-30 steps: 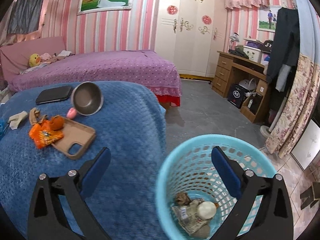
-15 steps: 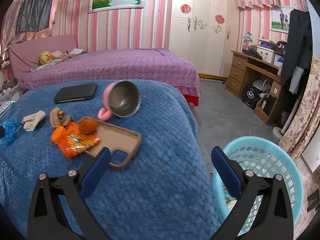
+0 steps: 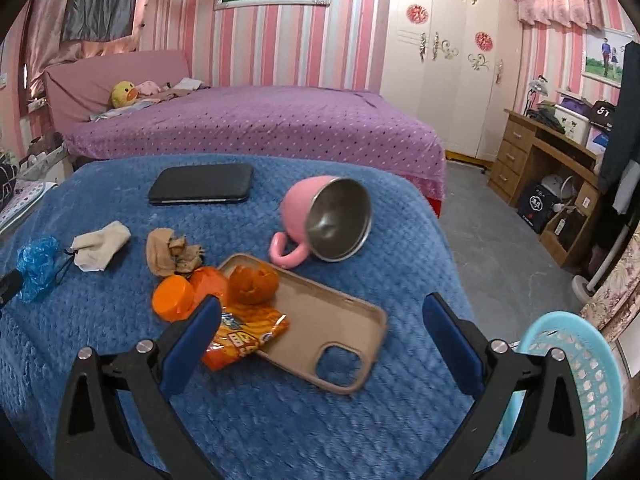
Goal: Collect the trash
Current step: 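Grasp the blue plastic bag with the left gripper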
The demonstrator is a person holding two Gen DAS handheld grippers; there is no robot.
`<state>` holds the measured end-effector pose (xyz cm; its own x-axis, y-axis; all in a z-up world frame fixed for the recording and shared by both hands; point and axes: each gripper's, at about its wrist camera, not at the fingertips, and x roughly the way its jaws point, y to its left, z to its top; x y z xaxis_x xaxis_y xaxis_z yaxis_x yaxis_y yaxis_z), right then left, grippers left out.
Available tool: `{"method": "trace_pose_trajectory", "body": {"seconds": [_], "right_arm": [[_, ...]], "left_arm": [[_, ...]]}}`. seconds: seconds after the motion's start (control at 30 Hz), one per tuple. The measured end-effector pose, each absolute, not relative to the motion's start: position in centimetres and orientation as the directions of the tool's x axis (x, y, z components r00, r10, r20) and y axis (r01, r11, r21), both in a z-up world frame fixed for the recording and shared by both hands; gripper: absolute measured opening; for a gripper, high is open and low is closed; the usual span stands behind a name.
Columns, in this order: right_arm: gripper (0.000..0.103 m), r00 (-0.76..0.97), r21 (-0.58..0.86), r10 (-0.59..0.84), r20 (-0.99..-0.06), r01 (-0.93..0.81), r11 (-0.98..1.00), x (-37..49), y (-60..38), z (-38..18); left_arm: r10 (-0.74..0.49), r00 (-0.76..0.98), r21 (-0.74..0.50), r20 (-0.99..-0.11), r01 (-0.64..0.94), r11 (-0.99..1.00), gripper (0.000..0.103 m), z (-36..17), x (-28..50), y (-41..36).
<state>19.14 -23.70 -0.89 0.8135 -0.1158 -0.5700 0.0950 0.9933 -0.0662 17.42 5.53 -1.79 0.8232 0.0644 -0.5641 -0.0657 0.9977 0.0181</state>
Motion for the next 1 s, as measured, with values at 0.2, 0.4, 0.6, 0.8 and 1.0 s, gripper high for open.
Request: {"method": "trace_pose_trajectory", "body": {"seconds": [0.2,0.4,0.6,0.8,1.0], "right_arm": [[0.098,0.810,-0.101,-0.127,-0.573,0.084,0.991,19.1,-22.9,-2.0],[0.098,0.807,-0.103,-0.147,-0.572,0.107,0.989,19.1,-23.2,-2.2],[0.098,0.808,-0.080,-0.149,-0.570,0.126,0.989,19.3,-24.1,-2.2],[0.098,0.802,-0.116,-0.153,-0.577,0.104,0.988,19.6,-23.4,-2.8],[0.098,0.799,-0.120,-0.148,-0.582,0.096,0.988,19.8,-23.1,-3.0]], "left_arm": [[0.066,0.809,-0.022,-0.585,-0.097,0.995,0.097,-2.2,18.0,7.9],[0.097,0.778,-0.027,-0.620,-0.144,0.989,0.097,-3.3,19.1,10.0],[0.070,0.760,-0.066,-0.646,-0.148,0.987,0.096,-4.1,20.6,10.6],[0.012,0.739,-0.109,-0.674,-0.116,0.987,0.073,-4.9,22.6,10.3],[-0.044,0.736,-0.147,-0.676,-0.076,0.986,0.032,-5.3,22.9,10.1]]}}
